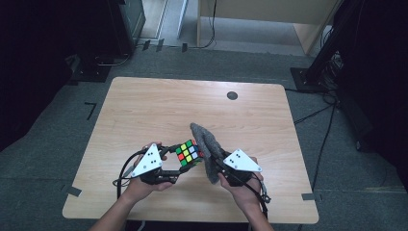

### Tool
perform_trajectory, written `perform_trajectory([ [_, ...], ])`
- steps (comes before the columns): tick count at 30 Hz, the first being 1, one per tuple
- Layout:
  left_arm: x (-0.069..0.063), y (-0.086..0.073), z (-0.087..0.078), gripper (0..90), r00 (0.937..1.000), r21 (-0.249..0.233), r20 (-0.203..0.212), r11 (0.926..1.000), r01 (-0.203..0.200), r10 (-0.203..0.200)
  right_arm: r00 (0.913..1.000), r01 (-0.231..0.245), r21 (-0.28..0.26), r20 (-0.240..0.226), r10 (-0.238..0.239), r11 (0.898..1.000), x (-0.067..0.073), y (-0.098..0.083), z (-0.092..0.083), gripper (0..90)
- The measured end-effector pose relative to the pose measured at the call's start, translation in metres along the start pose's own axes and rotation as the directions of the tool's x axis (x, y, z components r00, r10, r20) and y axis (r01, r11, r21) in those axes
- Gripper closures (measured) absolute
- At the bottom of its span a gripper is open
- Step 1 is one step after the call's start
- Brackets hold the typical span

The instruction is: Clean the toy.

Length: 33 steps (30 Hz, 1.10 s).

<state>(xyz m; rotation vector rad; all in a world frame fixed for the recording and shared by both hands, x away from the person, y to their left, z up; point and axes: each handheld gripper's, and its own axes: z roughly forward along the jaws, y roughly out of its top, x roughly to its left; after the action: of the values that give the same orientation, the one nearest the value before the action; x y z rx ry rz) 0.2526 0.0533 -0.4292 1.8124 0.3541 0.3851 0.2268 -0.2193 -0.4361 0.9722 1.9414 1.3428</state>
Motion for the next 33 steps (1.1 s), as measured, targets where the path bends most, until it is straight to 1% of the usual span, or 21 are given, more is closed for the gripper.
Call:
perform_trajectory([
  [1,0.001,-0.001,0.001,34.3,1.0000,0.010,-0.004,1.0000,-0.001,0.001,0.9999,-0.015,-0.018,-0.005,0.015,1.000,-0.001,0.002,-0.003,76.3],
  [3,0.001,-0.004,0.003,34.3,1.0000,0.029,-0.005,0.9996,0.005,-0.005,0.9997,-0.015,-0.079,-0.021,0.013,0.997,0.000,0.008,-0.009,76.3],
  [5,0.000,-0.006,0.006,34.4,1.0000,0.041,-0.002,0.9992,0.002,-0.002,0.9986,-0.002,-0.132,-0.053,-0.005,0.991,0.005,0.016,-0.016,76.3],
  [7,-0.002,-0.005,0.007,34.3,1.0000,0.036,0.006,0.9993,-0.007,0.007,0.9960,0.022,-0.156,-0.082,-0.035,0.988,0.013,0.020,-0.019,76.2],
  [9,-0.004,-0.002,0.006,34.3,0.9998,0.031,0.005,0.9994,-0.018,0.017,0.9940,0.032,-0.139,-0.099,-0.046,0.990,0.016,0.019,-0.016,76.1],
  [11,-0.005,-0.001,0.004,34.3,0.9995,0.031,-0.008,0.9991,-0.030,0.030,0.9947,0.020,-0.120,-0.098,-0.031,0.993,0.015,0.014,-0.010,76.3],
  [13,-0.002,0.000,0.001,34.4,0.9999,0.015,-0.004,0.9998,-0.011,0.011,0.9955,-0.006,-0.056,-0.095,0.001,0.998,0.009,0.010,-0.004,76.4],
  [14,-0.001,0.001,0.000,34.3,1.0000,0.003,0.000,1.0000,-0.002,0.002,0.9968,-0.008,-0.019,-0.080,0.007,1.000,0.005,0.007,-0.001,76.5],
  [15,0.000,0.001,-0.001,34.4,1.0000,-0.002,0.002,1.0000,0.001,-0.001,0.9975,-0.013,0.000,-0.069,0.013,1.000,0.003,0.005,0.001,76.6],
  [17,0.001,0.000,0.000,34.3,1.0000,0.004,-0.001,1.0000,0.002,-0.002,0.9976,-0.032,-0.005,-0.062,0.031,0.999,0.000,0.005,-0.001,76.6],
  [19,0.002,-0.002,0.002,34.3,1.0000,0.016,-0.001,0.9999,0.005,-0.005,0.9980,-0.021,-0.050,-0.061,0.018,0.999,0.001,0.010,-0.007,76.6],
  [21,0.001,-0.004,0.004,34.4,1.0000,0.028,-0.001,0.9996,0.004,-0.004,0.9966,-0.015,-0.104,-0.082,0.006,0.994,0.005,0.017,-0.014,76.6],
  [23,0.000,-0.003,0.005,34.3,1.0000,0.026,0.004,0.9997,0.002,-0.002,0.9946,0.011,-0.134,-0.101,-0.025,0.991,0.011,0.021,-0.017,76.5],
  [24,-0.001,-0.002,0.004,34.3,1.0000,0.021,0.008,0.9998,-0.004,0.004,0.9932,0.024,-0.133,-0.110,-0.038,0.991,0.014,0.022,-0.016,76.5],
  [25,-0.002,-0.002,0.004,34.4,1.0000,0.021,0.005,0.9998,-0.007,0.007,0.9923,0.031,-0.114,-0.116,-0.044,0.993,0.016,0.020,-0.013,76.6],
  [26,-0.002,-0.001,0.003,34.3,0.9999,0.026,0.000,0.9996,-0.010,0.010,0.9931,0.028,-0.109,-0.110,-0.040,0.994,0.016,0.017,-0.011,76.6],
  [27,-0.001,-0.001,0.003,34.3,1.0000,0.024,0.003,0.9997,-0.003,0.003,0.9936,0.008,-0.097,-0.111,-0.019,0.995,0.014,0.014,-0.008,76.6],
  [28,0.001,-0.001,0.001,34.3,0.9998,0.014,0.015,0.9998,0.015,-0.016,0.9920,-0.010,-0.074,-0.126,0.001,0.997,0.011,0.012,-0.005,76.5],
  [29,0.003,-0.001,-0.001,34.2,0.9988,-0.005,0.029,0.9992,0.040,-0.039,0.9907,-0.011,-0.041,-0.136,0.005,0.999,0.009,0.010,-0.002,76.4],
  [31,0.007,0.000,-0.004,34.3,0.9975,-0.031,0.039,0.9977,0.060,-0.059,0.9927,0.027,0.008,-0.118,-0.026,1.000,0.009,0.007,0.002,76.4],
  [33,0.008,0.000,-0.005,34.3,0.9979,-0.033,0.032,0.9979,0.057,-0.056,0.9934,0.026,0.015,-0.112,-0.024,1.000,0.008,0.007,0.002,76.3],
])
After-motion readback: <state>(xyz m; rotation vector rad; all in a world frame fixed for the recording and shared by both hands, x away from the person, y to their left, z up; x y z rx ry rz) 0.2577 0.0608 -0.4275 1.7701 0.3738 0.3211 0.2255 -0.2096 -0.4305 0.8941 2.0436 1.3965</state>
